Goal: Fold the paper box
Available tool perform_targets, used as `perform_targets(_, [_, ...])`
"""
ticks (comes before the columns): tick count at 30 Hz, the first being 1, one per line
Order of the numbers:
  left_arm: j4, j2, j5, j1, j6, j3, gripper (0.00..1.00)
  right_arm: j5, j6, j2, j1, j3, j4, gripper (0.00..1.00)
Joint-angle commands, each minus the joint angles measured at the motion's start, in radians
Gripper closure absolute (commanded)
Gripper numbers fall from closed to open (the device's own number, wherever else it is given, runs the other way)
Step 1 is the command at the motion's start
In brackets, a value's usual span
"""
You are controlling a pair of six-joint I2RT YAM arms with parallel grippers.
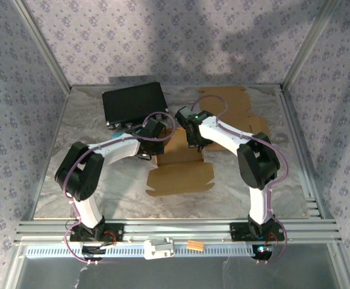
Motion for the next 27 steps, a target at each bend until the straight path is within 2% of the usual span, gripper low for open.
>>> perform_targets(1, [-0.032, -0.031, -0.04, 0.009, -0.013, 0.001, 1.0, 0.024, 0.013, 0.003, -0.003, 0.0, -0.033, 1.0])
perform_targets(6, [-0.11, -0.002, -0.12, -0.023, -0.058, 0.042, 1.0, 0.014, 0.02, 0.008, 0.004, 0.007, -0.039, 1.0])
perform_targets(11, [-0.137, 0.018, -0.138, -0.053, -0.092, 0.064, 1.0, -0.006, 0.027, 0.019, 0.003, 0.007, -0.043, 1.0])
perform_targets(13, [-0.144, 0.015, -0.128, -0.053, -0.096, 0.073, 0.92, -0.012, 0.026, 0.024, 0.003, 0.006, -0.047, 1.0])
perform_targets(17, [-0.151, -0.017, -0.089, -0.047, -0.094, 0.088, 0.68, -0.028, 0.02, 0.026, -0.001, 0.0, -0.046, 1.0])
perform_targets(19, [-0.14, -0.042, -0.067, -0.043, -0.086, 0.084, 0.61, -0.034, 0.016, 0.028, -0.002, -0.002, -0.043, 1.0])
perform_targets(27, [-0.141, -0.084, 0.017, 0.011, -0.035, 0.064, 0.58, -0.052, 0.009, 0.037, -0.013, -0.001, -0.044, 1.0])
